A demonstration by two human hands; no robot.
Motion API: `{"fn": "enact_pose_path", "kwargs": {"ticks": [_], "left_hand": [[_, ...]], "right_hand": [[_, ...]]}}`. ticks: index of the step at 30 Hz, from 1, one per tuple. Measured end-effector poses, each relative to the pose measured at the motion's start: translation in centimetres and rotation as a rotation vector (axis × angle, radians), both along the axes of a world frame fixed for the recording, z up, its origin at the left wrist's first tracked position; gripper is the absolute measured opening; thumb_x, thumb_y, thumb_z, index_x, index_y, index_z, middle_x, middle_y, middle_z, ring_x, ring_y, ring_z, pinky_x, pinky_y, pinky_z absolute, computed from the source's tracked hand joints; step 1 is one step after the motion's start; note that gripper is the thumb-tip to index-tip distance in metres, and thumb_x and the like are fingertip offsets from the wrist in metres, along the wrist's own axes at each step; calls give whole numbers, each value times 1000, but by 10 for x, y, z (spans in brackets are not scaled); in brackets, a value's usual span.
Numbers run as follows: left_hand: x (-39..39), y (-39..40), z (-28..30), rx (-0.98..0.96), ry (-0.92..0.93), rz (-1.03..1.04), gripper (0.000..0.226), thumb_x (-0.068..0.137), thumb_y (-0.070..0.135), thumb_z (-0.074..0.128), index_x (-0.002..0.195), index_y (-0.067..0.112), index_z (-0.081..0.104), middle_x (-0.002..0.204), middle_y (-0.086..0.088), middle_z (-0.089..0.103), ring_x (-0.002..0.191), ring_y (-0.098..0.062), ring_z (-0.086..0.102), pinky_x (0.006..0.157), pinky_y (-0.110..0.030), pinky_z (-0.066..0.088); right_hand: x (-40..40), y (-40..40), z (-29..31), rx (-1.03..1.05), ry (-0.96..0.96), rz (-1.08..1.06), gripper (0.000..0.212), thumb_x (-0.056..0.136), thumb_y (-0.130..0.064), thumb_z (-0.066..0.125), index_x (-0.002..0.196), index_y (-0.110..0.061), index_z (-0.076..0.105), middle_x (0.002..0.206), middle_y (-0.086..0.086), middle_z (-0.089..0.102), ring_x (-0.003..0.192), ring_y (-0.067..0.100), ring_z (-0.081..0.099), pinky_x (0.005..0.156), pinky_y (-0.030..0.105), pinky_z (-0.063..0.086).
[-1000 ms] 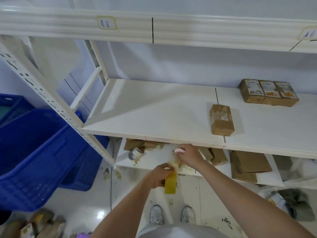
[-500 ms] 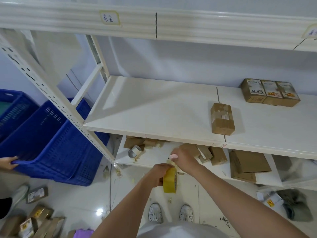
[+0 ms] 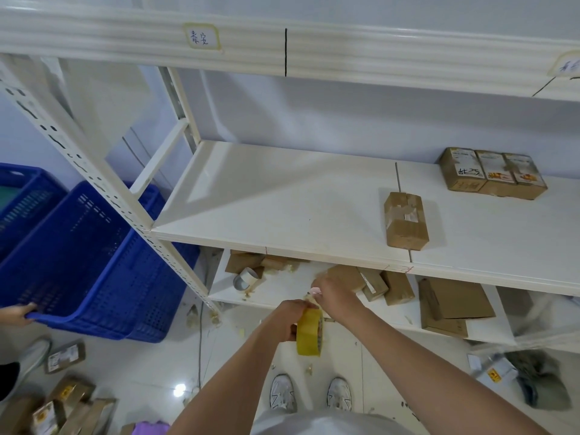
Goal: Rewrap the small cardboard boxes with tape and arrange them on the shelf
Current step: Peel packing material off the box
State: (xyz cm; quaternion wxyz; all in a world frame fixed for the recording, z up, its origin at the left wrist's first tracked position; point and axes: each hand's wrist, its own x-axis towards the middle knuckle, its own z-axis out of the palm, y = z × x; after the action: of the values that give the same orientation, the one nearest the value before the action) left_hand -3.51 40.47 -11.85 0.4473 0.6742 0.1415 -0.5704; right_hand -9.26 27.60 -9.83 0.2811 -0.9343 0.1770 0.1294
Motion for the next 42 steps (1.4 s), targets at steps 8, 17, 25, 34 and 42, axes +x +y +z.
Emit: {"fn": "enact_pose_path", "kwargs": {"ticks": [8, 17, 25, 34, 42], "left_hand": [[2, -1, 0, 21, -40, -49, 30, 90, 23, 70, 116, 9, 67, 102, -14, 68, 84, -29, 69, 78, -42, 61], [-17, 16, -11, 7, -37, -87, 27, 95, 25, 63, 116, 11, 70, 101, -13, 70, 84, -27, 71, 74, -41, 62], [-7, 8, 6, -128, -183, 5, 22, 104, 30, 54, 104, 22, 75, 110, -10, 67, 91, -26, 67, 72, -38, 61], [0, -19, 23, -222, -226, 40, 21, 103, 30, 56, 107, 22, 75, 109, -7, 68, 95, -24, 67, 72, -37, 61], [9, -40, 36, -270, -203, 45, 20, 99, 37, 62, 113, 24, 70, 108, -8, 75, 96, -26, 73, 78, -41, 62]], "right_hand": [[-21, -12, 3, -59, 44, -20, 48, 95, -5, 51, 58, -24, 27, 64, -6, 26, 66, 20, 33, 49, 20, 18], [-32, -20, -8, 149, 67, -304, 14, 97, -17, 53, 96, -8, 63, 96, 11, 66, 89, 29, 66, 75, 41, 55], [-25, -23, 12, 455, -24, -636, 12, 88, -10, 70, 91, -13, 59, 83, 3, 56, 62, 15, 53, 51, 21, 41], [-5, -41, 38, 430, -76, -696, 46, 50, -54, 72, 80, -19, 65, 83, -2, 69, 76, 22, 67, 74, 42, 60], [2, -47, 36, 531, -67, -656, 43, 61, -45, 86, 70, -10, 62, 71, 0, 64, 69, 18, 62, 64, 32, 49]]}}
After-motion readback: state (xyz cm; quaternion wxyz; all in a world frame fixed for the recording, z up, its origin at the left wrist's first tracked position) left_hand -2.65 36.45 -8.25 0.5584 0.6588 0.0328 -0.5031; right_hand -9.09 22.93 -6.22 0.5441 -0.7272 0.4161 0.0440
